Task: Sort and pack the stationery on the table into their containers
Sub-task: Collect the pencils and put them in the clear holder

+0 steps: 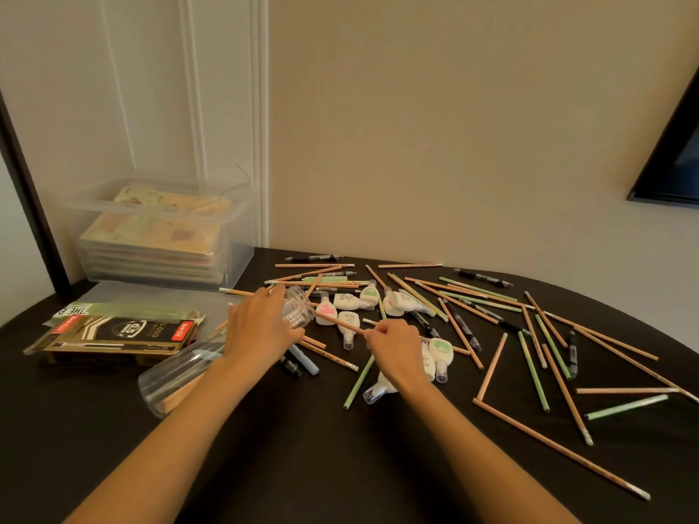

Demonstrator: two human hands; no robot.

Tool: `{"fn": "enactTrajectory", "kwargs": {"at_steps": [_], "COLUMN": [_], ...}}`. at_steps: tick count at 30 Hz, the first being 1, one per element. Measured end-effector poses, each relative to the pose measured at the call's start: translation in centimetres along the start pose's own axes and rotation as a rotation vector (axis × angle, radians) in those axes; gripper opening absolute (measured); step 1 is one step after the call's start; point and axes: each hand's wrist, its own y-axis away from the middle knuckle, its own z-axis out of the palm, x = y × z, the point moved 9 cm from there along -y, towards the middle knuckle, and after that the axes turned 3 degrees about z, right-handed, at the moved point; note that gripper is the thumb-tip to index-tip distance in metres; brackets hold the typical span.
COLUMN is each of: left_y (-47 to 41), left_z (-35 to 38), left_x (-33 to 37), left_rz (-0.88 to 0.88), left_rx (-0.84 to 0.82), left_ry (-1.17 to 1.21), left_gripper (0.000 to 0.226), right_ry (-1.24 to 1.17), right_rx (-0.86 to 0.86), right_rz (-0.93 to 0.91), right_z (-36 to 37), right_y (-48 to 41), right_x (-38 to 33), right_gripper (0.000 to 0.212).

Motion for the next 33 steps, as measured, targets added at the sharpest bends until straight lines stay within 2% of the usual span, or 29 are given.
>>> {"fn": "enactTrajectory", "kwargs": {"at_steps": [10, 15, 20, 24, 27, 30, 31, 33], "left_y": [-0.2, -0.1, 0.2, 0.6, 1.0, 1.1, 1.1, 1.2], "left_z": [0.4, 0.4, -0.2, 0.5, 0.7, 0.4, 0.2, -0.1], "left_x": [0.4, 0.3, 0.4, 2.1, 3.0, 2.5, 2.0, 1.2], "left_rz": [-0.012, -0.018, -0.027, 0.101, 0.137, 0.116, 0.099, 0.066], "left_rx": [-0.019, -0.025, -0.004, -0.079, -0.114, -0.078, -0.067, -0.050], "left_ry": [-0.011, -0.014, 0.006, 0.063, 0.068, 0.060, 0.055, 0.048], "left_gripper": [0.075, 0.075, 0.073, 0.074, 0.079, 0.076, 0.074, 0.071], "right_ry": [-0.628, -0.701, -0.625, -0.599, -0.382, -0.168, -0.165, -0.209], "right_rx": [0.210, 0.181, 0.048, -0.097, -0.191, -0.402, -0.428, -0.319], "right_rz": [0.169, 0.197, 0.165, 0.145, -0.028, -0.213, -0.207, -0.129], "right_z": [-4.0, -5.6, -5.3, -3.7, -1.5, 2.2, 2.8, 1.8], "right_y": [0.5, -0.5, -0.7, -0.9, -0.2, 1.6, 1.6, 0.6], "right_x": [3.1, 4.4, 4.1, 2.0, -1.3, -4.3, -4.5, -3.6], "right_gripper": [0.029, 0.038, 0.038, 0.023, 0.022, 0.029, 0.031, 0.029]}}
